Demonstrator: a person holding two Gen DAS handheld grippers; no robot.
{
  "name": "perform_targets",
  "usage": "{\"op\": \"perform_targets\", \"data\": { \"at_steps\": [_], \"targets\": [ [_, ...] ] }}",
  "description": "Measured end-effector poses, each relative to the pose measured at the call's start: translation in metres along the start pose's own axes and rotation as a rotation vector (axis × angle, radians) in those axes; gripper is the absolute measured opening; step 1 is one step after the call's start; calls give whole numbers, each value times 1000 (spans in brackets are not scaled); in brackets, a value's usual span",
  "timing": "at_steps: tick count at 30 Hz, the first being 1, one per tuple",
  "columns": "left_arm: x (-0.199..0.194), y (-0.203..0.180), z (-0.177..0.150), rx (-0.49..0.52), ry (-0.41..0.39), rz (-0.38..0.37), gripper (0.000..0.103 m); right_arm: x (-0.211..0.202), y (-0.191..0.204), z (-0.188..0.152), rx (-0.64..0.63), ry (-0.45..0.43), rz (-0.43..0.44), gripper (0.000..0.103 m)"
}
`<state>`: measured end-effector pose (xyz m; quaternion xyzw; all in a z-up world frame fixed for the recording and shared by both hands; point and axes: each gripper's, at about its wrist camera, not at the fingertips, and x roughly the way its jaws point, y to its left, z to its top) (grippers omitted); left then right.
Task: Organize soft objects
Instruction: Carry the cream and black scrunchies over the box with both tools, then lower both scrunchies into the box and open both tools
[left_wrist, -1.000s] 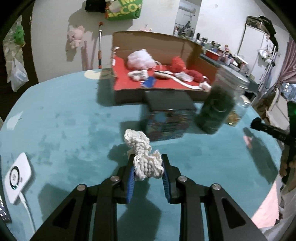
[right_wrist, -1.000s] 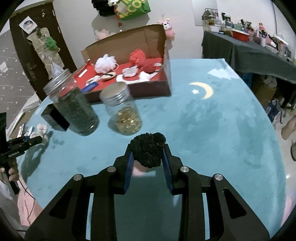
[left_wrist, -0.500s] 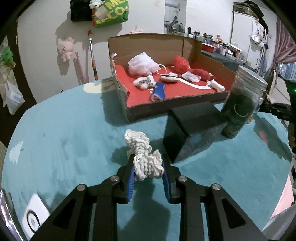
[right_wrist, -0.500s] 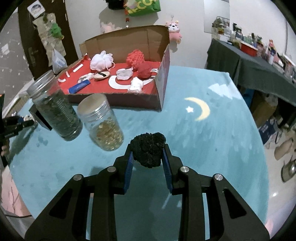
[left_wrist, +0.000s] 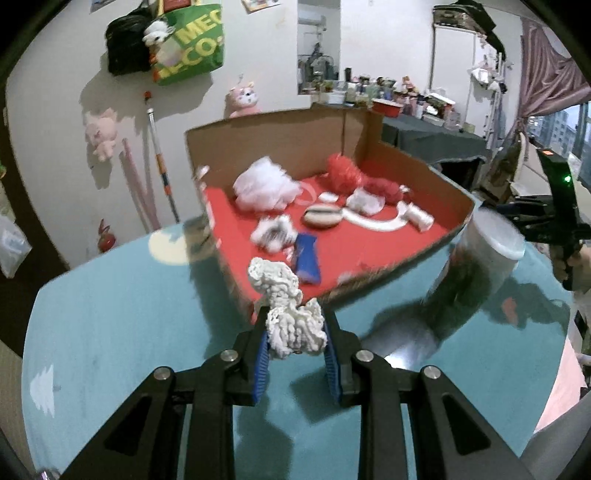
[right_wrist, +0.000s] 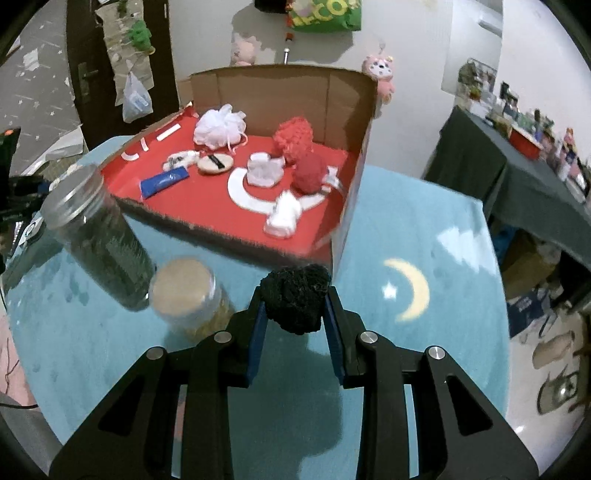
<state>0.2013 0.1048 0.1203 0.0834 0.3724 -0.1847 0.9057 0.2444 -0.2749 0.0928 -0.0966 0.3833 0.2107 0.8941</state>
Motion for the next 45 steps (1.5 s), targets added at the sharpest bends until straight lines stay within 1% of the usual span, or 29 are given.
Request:
{"op": "perform_targets", "data": {
  "at_steps": [3, 7, 10, 12, 15, 17, 19, 22, 25, 26, 30, 31, 33, 36, 42, 45],
  "targets": [
    [11, -6, 21, 11, 5, -50, 28, 1, -1, 15, -11, -14, 18, 28],
    [36, -16, 50, 24, 43, -110, 28, 6, 0, 34, -17, -14, 55, 28],
    [57, -25, 68, 25, 74, -165, 28, 15, 5, 52, -22, -4, 117, 29],
    [68, -31, 78, 28, 92, -188, 28, 23, 9, 65, -27, 7, 153, 29],
    [88, -42, 91, 37, 138, -229, 28, 39, 16, 83, -36, 33, 207, 29],
    [100, -47, 97, 34, 175, -251, 28, 54, 22, 93, -39, 74, 245, 29],
    [115, -51, 102, 28, 220, -268, 29, 69, 28, 100, -44, 117, 265, 29],
    [135, -56, 107, 27, 280, -275, 29, 93, 35, 108, -58, 188, 267, 29],
    [152, -59, 109, 26, 328, -283, 30, 113, 35, 114, -42, 252, 279, 29],
    [156, -60, 109, 28, 342, -283, 30, 120, 35, 116, -36, 286, 291, 29],
    [173, -60, 107, 29, 388, -263, 31, 140, 35, 120, -21, 366, 295, 29],
    [176, -59, 107, 23, 394, -266, 34, 144, 35, 121, -23, 374, 284, 29],
    [179, -58, 106, 12, 399, -275, 34, 150, 35, 122, -26, 392, 264, 29],
    [179, -58, 106, 12, 397, -271, 35, 153, 34, 123, -17, 401, 260, 30],
    [177, -60, 105, 17, 395, -260, 35, 155, 33, 123, -26, 399, 249, 31],
    [176, -62, 105, 21, 385, -253, 41, 155, 35, 124, -38, 395, 240, 32]
  ]
}}
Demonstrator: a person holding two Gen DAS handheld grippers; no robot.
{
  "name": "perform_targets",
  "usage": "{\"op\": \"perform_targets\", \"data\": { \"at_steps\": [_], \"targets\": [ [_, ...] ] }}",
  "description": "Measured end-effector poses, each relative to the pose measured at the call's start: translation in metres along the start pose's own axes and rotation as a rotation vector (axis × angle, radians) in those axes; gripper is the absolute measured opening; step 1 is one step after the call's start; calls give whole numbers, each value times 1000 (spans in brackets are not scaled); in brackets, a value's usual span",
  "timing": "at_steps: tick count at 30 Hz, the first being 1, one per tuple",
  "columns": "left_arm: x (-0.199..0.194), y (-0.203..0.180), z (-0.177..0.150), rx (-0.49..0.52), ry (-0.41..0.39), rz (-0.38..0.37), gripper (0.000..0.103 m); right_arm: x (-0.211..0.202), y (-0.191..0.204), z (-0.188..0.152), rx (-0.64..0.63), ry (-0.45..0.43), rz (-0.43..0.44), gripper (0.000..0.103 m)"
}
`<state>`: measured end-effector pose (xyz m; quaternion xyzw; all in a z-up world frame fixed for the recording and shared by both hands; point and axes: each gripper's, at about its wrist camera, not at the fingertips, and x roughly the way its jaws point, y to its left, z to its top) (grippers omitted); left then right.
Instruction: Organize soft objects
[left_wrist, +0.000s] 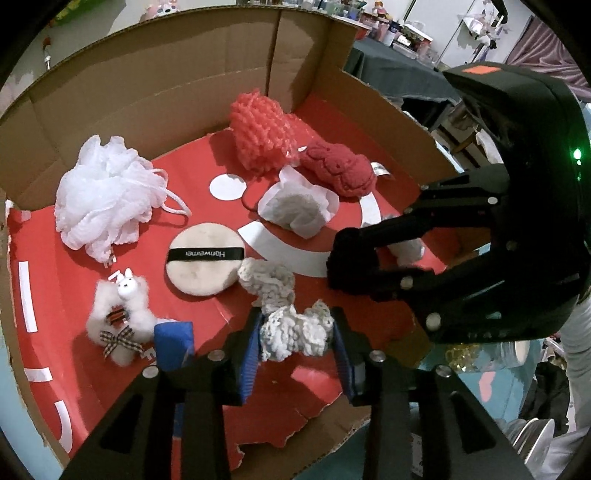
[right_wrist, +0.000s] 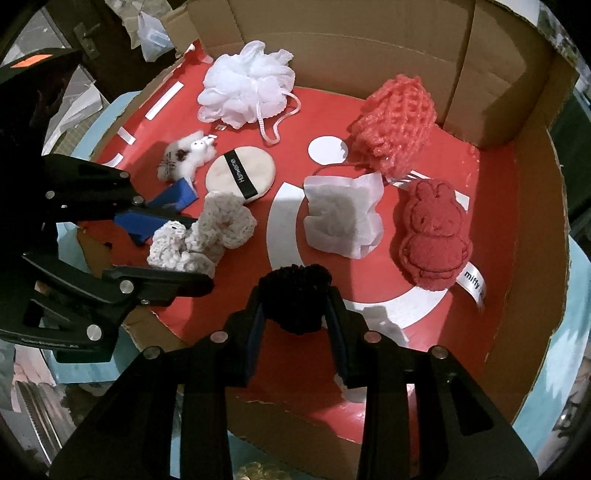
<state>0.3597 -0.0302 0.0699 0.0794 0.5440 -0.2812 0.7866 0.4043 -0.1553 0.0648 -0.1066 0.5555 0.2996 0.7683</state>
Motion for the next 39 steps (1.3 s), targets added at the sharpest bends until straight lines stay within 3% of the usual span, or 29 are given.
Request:
{"op": "perform_targets", "data": {
  "at_steps": [2, 3, 5, 7, 16, 22, 24, 29, 39],
  "targets": [
    [-3, 0, -1, 1, -12, 13, 47, -1, 0, -1, -6, 0, -10, 37],
    [-4, 0, -1, -2, -17, 15, 49, -1, 1, -1, -9, 0, -15, 55],
    [-10, 2, -3, -16, -30, 15, 52, -2, 3, -1, -20, -18, -36, 70],
    [-19, 4, -6, -37, -57, 16, 63, -5, 8, 0, -32, -36, -65, 70],
    [-57, -2, -22, -126, -177, 70, 86, -35, 6, -8, 45, -89, -115, 71],
    [-68, -6, -37, -200, -241, 180, 95, -57, 15, -22, 149, -149, -172, 77],
    [-68, -5, -42, -217, -260, 226, 98, -59, 16, -26, 182, -158, -186, 77],
    [-66, 0, -52, -270, -268, 260, 98, -55, 20, -36, 234, -171, -232, 77],
    [-47, 7, -63, -324, -235, 334, 100, -47, 15, -50, 320, -175, -220, 77]
  ]
}}
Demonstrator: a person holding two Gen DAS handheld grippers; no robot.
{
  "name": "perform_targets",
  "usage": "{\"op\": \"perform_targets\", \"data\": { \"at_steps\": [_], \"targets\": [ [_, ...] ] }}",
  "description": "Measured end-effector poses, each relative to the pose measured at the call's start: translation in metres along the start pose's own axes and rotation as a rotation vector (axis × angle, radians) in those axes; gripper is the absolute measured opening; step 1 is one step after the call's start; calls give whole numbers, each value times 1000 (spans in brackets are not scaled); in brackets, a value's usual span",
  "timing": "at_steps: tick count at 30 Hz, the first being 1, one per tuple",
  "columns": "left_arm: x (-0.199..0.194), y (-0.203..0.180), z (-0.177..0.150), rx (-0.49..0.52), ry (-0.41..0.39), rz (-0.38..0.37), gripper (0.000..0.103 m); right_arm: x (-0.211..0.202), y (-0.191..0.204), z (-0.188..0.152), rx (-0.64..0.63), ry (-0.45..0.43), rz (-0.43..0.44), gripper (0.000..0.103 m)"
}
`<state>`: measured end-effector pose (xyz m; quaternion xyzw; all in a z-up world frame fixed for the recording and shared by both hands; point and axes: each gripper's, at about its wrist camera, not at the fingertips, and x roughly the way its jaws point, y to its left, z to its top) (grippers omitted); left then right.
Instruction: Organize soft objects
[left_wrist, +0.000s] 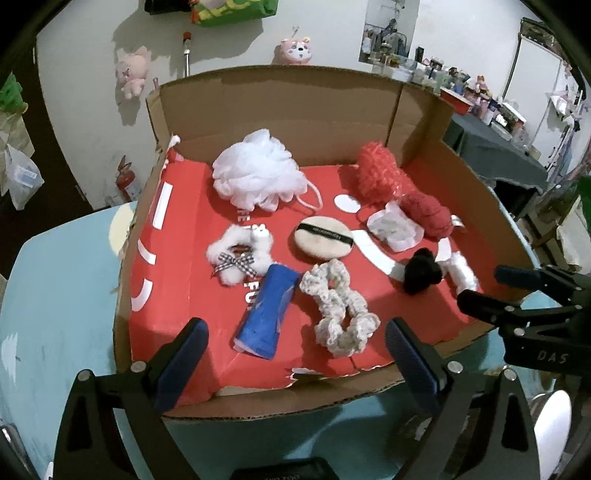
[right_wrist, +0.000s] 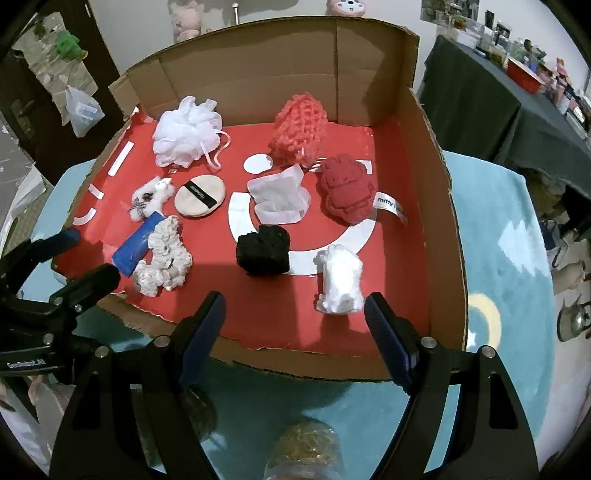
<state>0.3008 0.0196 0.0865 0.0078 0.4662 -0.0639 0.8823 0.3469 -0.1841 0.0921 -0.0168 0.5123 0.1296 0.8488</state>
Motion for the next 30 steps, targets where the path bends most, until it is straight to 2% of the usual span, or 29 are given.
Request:
{"op": "perform_targets", "data": {
  "at_steps": [6, 30],
  "targets": [
    [2, 1, -2, -11, 2, 29, 100, 10, 0, -3, 2, 10, -22, 77],
    [1, 7, -2, -39, 3, 20, 100, 7, 0, -6, 0, -9, -40, 77]
  ]
}}
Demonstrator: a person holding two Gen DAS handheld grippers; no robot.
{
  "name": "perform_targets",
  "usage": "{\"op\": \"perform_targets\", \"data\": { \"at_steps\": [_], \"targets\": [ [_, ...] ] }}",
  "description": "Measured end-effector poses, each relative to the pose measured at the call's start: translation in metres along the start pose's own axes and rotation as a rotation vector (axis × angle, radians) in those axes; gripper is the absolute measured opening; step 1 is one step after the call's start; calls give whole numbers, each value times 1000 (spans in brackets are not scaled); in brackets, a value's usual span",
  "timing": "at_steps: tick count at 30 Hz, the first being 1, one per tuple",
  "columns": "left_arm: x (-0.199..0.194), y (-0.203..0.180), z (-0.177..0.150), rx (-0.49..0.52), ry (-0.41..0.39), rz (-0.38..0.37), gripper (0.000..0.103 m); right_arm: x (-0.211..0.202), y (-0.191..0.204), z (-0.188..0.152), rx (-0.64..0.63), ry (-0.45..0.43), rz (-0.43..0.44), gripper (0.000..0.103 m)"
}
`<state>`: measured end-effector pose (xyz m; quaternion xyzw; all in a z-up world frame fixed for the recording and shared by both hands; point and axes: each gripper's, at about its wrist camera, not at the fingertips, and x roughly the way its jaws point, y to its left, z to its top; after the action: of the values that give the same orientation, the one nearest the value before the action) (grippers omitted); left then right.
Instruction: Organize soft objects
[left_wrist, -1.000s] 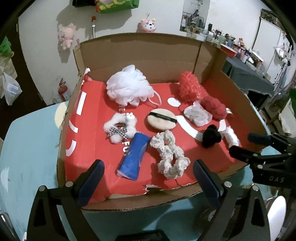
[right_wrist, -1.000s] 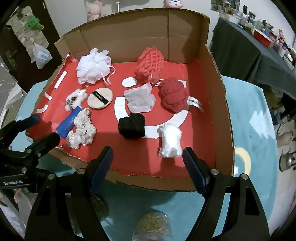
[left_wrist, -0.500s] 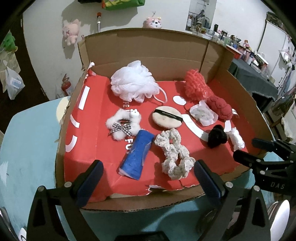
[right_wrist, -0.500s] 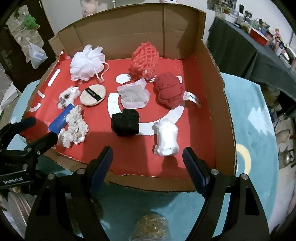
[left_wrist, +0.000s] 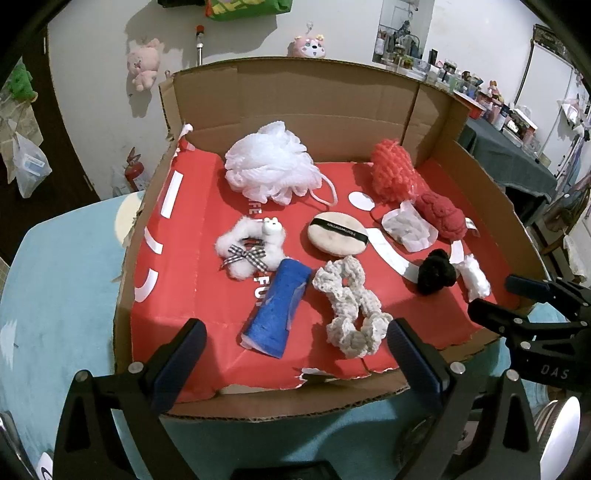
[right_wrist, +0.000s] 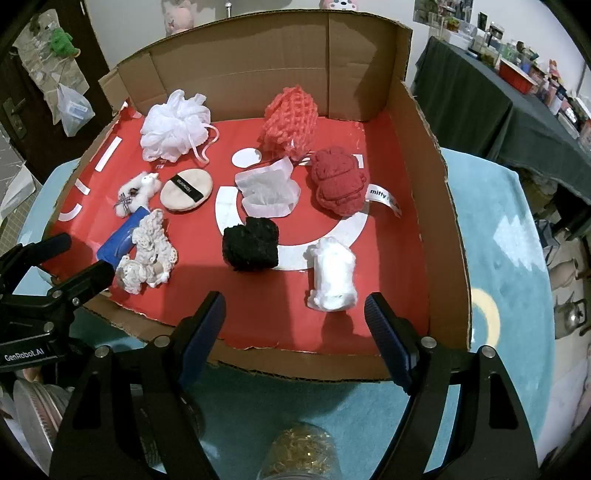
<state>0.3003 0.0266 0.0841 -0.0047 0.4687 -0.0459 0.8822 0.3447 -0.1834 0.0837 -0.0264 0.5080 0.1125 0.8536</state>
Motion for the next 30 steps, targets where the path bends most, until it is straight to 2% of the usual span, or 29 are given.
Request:
{"op": "perform_targets", "data": {
  "at_steps": [30],
  "targets": [
    [0, 1, 1, -8, -3, -7, 100, -2, 1, -1, 1, -13, 1, 77]
  ]
}}
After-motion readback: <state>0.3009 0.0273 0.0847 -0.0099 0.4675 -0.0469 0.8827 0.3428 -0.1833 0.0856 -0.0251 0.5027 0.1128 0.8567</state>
